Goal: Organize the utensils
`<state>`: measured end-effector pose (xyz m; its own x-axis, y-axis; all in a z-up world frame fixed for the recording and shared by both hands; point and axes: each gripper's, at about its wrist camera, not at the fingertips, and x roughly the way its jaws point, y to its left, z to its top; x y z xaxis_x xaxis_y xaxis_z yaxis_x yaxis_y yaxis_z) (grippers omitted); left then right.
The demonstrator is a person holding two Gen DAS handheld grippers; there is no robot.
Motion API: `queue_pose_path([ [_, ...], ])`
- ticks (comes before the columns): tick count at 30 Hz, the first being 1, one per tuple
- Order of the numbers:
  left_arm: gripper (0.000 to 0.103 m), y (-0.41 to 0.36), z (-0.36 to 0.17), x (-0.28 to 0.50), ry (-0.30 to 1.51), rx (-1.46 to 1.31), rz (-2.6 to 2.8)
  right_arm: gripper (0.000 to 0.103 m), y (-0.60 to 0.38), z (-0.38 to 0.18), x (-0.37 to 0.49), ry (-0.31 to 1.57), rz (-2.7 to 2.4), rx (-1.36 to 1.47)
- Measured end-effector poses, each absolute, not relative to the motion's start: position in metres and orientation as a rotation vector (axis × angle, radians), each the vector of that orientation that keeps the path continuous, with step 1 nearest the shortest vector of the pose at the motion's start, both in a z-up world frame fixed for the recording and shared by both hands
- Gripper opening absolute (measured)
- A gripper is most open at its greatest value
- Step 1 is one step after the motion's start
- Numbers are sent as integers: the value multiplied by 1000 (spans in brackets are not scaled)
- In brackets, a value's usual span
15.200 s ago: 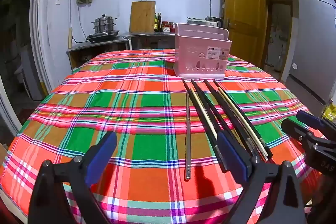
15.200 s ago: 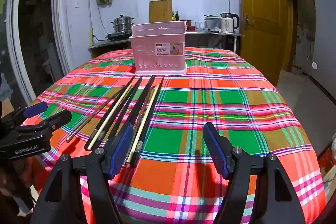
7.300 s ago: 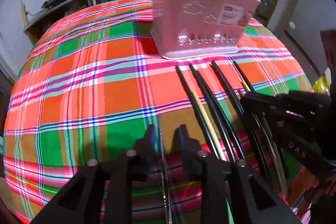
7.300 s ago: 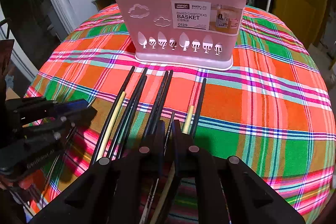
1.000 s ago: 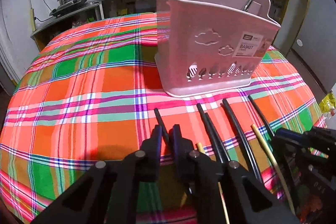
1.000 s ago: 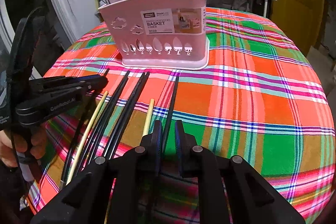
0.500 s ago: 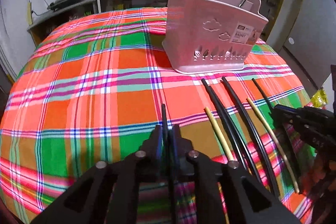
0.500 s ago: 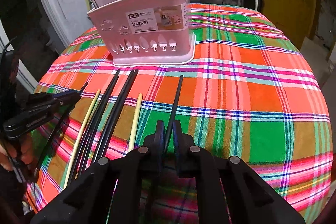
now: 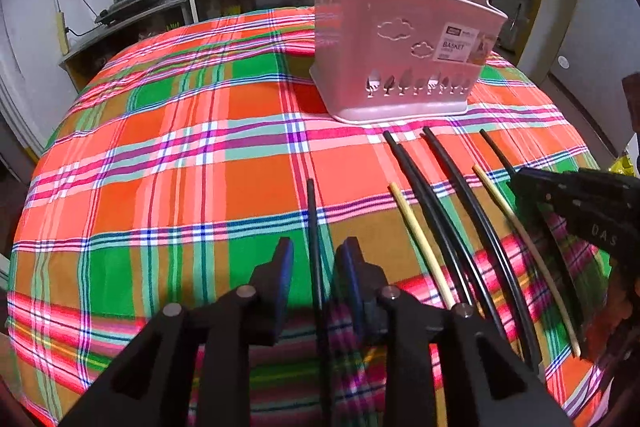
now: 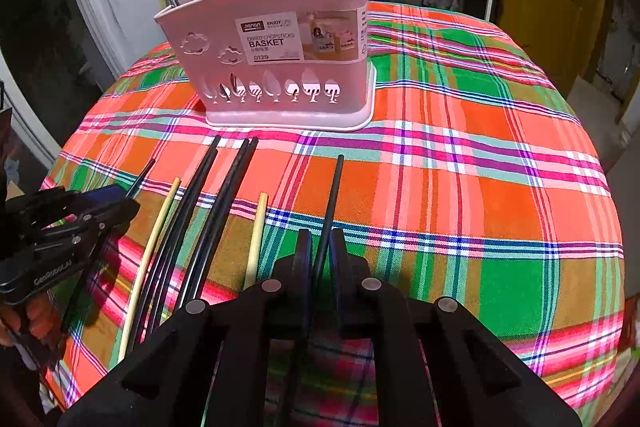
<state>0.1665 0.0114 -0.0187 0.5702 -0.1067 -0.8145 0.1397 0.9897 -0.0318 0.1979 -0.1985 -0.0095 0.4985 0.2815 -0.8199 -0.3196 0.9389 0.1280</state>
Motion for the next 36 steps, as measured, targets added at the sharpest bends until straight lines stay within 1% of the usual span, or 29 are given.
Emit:
queue_pose_path([
  [3,20,12,-18,166,949,39,-132,8,-197,-9,200,985,362,-49],
  [5,7,11,-18,168,948,49,-125,7,-196,-9,202,987,363,-49],
  [6,6,11,-17,169,949,50,-125,7,-195,-9,203,987,365,-52],
  [11,5,14,-14,172,951,22,-146,5,-197,-5,204,976,385,-24],
  [14,5,15,-2,170,922,14,-157,5,-201,6,200,943,397,1],
  [29,5,22,112,147,669,-14,-214,5,-216,103,166,689,440,59],
  [36,5,23,136,145,613,-32,-228,5,-220,123,156,623,436,72],
])
